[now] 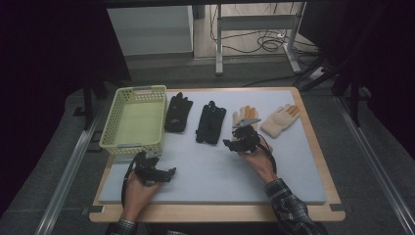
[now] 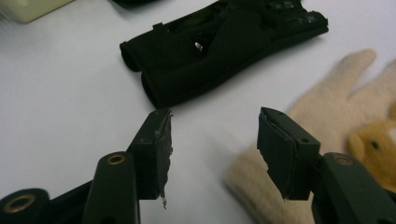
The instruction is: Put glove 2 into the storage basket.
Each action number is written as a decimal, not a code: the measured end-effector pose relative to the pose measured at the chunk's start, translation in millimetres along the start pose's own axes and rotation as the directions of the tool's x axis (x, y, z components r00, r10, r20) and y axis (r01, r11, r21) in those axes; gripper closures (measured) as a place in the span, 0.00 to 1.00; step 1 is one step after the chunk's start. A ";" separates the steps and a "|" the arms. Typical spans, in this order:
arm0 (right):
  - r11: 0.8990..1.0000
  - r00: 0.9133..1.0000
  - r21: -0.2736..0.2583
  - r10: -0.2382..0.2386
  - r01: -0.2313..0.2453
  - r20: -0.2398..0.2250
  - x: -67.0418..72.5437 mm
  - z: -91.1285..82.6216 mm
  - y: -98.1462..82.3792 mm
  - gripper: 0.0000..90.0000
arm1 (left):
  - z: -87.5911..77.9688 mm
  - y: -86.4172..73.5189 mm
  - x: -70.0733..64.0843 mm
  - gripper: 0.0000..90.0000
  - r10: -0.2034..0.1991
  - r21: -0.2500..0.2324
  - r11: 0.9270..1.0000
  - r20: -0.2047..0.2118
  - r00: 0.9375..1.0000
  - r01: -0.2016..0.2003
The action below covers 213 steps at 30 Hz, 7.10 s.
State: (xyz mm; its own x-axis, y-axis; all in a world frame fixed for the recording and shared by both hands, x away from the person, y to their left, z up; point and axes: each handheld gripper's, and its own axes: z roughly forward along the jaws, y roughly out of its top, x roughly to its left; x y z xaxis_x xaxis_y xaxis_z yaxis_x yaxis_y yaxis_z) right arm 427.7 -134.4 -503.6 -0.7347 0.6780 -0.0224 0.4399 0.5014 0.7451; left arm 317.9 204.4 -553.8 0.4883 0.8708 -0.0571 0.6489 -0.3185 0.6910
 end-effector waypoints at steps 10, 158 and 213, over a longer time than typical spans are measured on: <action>1.000 1.000 0.006 0.006 -0.006 0.005 -3.7 25.3 23.9 0.61 | 0.0 0.0 0.0 0.00 0.000 -0.001 1.000 0.001 1.000 0.000; 0.995 0.993 0.081 -0.051 0.060 -0.104 60.3 149.5 100.6 0.95 | 0.2 -0.1 0.2 0.00 -0.002 -0.001 1.000 0.003 1.000 0.002; 0.984 0.986 0.104 -0.134 0.144 -0.102 67.4 129.4 89.7 0.86 | 0.2 0.0 0.2 0.00 -0.002 0.001 1.000 0.003 1.000 0.002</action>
State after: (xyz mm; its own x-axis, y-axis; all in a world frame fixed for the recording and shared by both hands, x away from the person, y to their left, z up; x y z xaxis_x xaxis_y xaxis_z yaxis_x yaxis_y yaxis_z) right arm 484.4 25.9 -524.5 -0.8357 0.5465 -0.0540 0.3806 0.6473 0.6604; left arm 318.1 204.5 -554.0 0.4884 0.8705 -0.0605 0.6506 -0.3170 0.6901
